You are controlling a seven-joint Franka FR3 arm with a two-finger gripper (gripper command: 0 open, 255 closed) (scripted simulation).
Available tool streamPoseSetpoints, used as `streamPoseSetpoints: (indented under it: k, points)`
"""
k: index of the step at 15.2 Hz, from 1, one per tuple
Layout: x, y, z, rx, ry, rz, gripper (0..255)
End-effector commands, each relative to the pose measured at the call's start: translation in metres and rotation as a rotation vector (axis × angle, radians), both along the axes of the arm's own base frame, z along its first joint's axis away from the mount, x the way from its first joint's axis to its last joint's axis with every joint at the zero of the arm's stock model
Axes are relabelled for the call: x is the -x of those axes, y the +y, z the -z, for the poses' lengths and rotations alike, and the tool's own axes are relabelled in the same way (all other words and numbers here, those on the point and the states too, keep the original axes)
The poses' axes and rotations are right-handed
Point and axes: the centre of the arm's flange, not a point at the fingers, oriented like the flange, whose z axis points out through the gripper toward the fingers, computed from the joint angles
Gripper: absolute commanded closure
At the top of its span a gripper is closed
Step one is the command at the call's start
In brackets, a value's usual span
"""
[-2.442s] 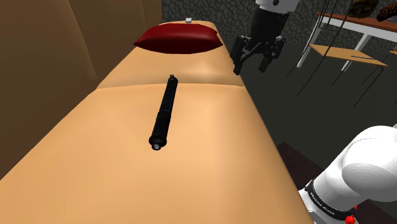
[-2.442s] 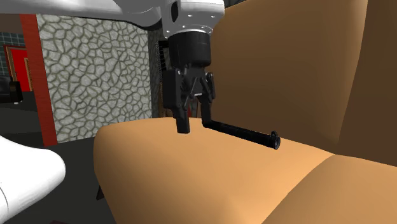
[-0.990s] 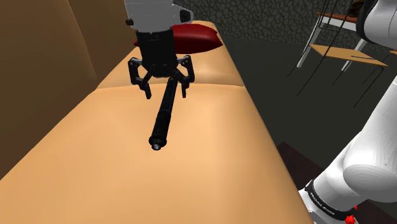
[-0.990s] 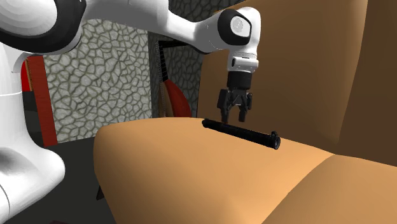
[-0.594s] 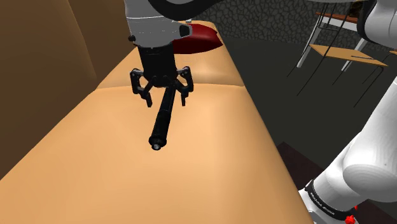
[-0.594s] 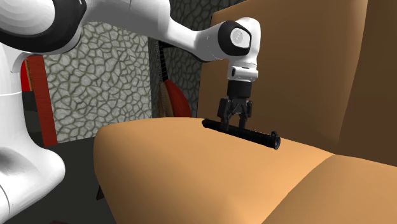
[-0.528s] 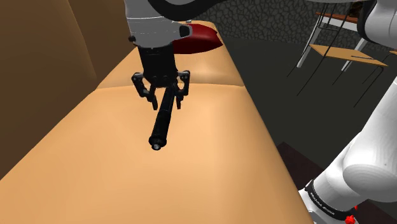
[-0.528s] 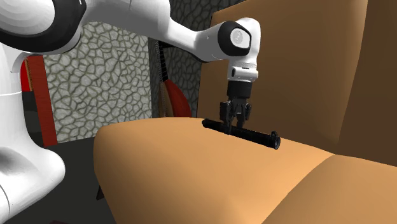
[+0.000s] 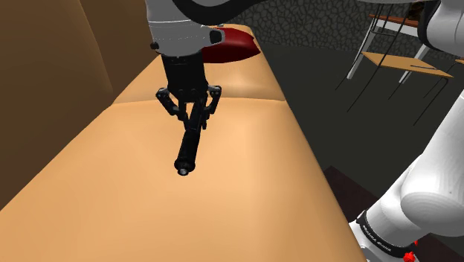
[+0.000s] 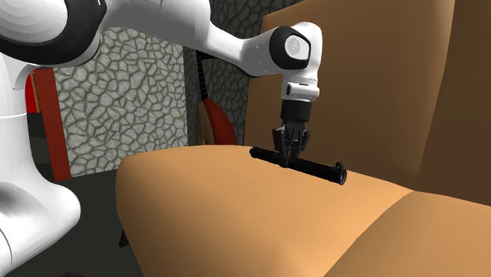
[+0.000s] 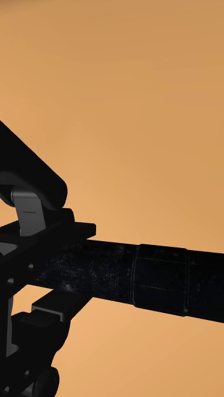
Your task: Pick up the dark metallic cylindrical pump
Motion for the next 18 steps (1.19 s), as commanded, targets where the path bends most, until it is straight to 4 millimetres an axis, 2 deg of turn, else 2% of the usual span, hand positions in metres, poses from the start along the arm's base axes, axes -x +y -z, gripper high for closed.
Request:
streamPoseSetpoints:
  k: [1, 16, 18]
  points:
    - [0.0, 0.0, 0.0, 0.0, 0.0, 0.0, 255]
    - [0.0, 0.0, -0.079, 0.0, 0.0, 0.0, 255]
    - [0.0, 0.0, -0.08, 0.0, 0.0, 0.0, 255]
